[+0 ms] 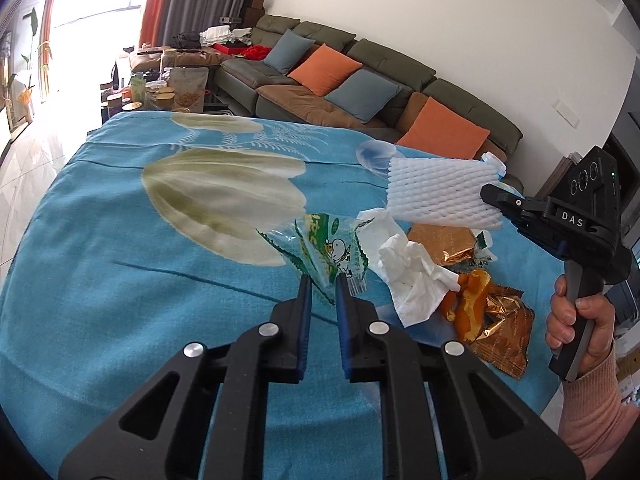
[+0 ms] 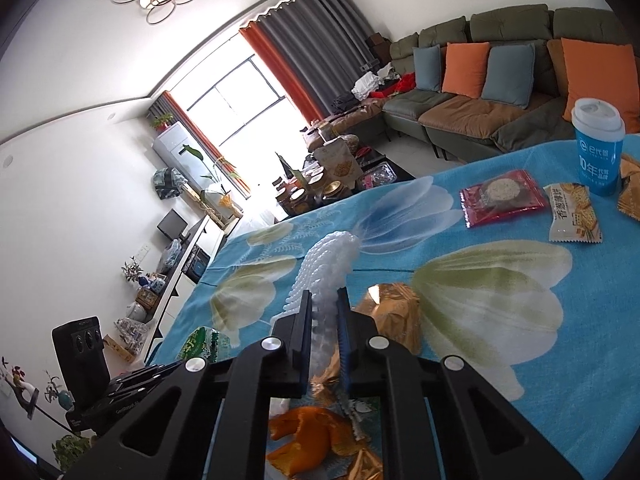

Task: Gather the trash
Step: 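Grasp the clear green-printed wrapper with the left tool while the right tool grasps a white foam net, then carry the wrapper and foam net in both tools toward the teal bin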

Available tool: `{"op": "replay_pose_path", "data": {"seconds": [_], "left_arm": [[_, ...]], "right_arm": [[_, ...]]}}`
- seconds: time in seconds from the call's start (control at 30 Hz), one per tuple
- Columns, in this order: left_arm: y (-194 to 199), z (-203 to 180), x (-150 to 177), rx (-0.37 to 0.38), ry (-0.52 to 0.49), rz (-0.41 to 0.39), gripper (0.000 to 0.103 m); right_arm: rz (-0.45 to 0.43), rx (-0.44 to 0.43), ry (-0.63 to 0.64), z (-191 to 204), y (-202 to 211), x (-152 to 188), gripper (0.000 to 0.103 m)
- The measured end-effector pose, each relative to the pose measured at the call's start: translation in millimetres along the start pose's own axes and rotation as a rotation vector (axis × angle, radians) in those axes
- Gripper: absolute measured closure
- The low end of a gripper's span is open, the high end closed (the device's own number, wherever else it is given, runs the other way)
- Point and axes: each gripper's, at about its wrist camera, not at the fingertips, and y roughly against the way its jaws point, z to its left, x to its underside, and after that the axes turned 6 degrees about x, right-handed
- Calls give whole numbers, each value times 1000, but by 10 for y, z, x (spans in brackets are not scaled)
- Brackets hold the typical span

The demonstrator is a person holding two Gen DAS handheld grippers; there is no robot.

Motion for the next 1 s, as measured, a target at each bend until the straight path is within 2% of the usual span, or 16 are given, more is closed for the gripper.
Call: {"op": "replay_pose_path", "data": {"seconds": [0.4, 0.7, 1.0], "left_arm": [[488, 126, 142, -48, 19, -71, 92], [775, 215, 275, -78, 37, -103, 92], [1049, 356, 443, -128, 66, -125, 92]], "right_arm": [[-16, -103, 78, 409, 97, 44, 92], [16, -188, 123, 746, 41, 181, 92], [86, -264, 165, 1089, -132, 365, 93]]}}
